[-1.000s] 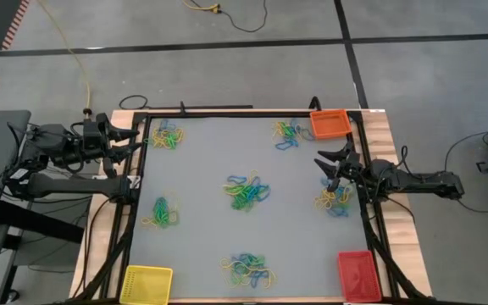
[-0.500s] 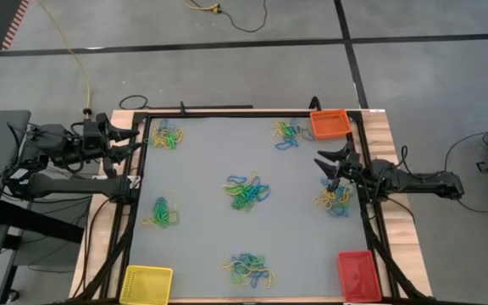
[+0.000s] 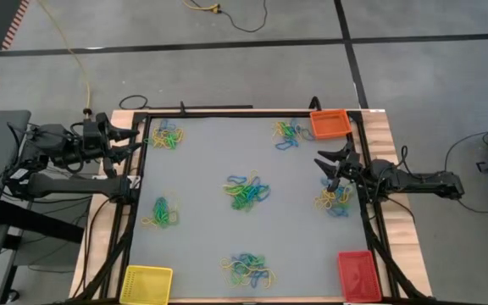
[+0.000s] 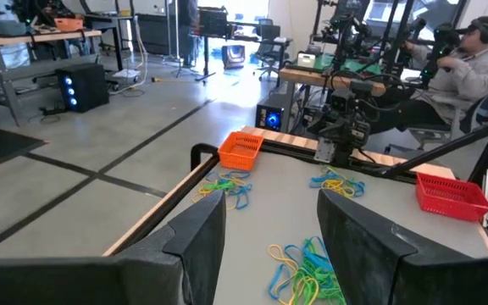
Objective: Sort rubber bands into baskets
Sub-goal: Put the yellow rubber band into the yellow bin
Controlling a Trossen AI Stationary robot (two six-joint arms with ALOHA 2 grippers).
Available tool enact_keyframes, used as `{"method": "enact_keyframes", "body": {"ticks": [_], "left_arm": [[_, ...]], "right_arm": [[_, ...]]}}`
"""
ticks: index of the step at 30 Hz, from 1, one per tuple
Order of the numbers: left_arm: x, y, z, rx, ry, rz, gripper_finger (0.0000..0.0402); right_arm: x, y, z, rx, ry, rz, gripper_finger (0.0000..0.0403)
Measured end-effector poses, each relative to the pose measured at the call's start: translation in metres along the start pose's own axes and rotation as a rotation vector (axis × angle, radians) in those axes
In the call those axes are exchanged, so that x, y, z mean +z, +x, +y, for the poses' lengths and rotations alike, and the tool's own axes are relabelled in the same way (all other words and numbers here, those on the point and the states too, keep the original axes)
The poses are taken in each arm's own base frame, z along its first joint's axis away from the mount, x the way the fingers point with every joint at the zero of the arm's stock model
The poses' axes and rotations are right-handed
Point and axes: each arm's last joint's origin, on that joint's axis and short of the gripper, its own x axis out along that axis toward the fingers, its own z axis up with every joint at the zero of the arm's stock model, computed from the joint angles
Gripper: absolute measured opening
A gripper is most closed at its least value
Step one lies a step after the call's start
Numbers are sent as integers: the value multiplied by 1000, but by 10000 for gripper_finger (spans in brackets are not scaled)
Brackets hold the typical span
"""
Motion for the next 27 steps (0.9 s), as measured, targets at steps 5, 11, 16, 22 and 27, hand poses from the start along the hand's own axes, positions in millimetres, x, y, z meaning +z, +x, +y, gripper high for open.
{"method": "enact_keyframes", "body": {"ticks": [5, 11, 16, 22, 27], "left_arm": [[2, 0, 3, 109, -14, -24, 178], [2, 3, 4, 170, -27, -25, 178], [2, 9, 2, 165, -53, 0, 178], [2, 17, -1, 149, -33, 44, 178], [2, 26, -3, 152, -13, 73, 178]], "right_arm": [[0, 0, 0, 0, 0, 0, 179], [0, 0, 0, 0, 0, 0, 179], [0, 0, 0, 0, 0, 0, 179], [0, 0, 0, 0, 0, 0, 179], [0, 0, 0, 0, 0, 0, 179]]}}
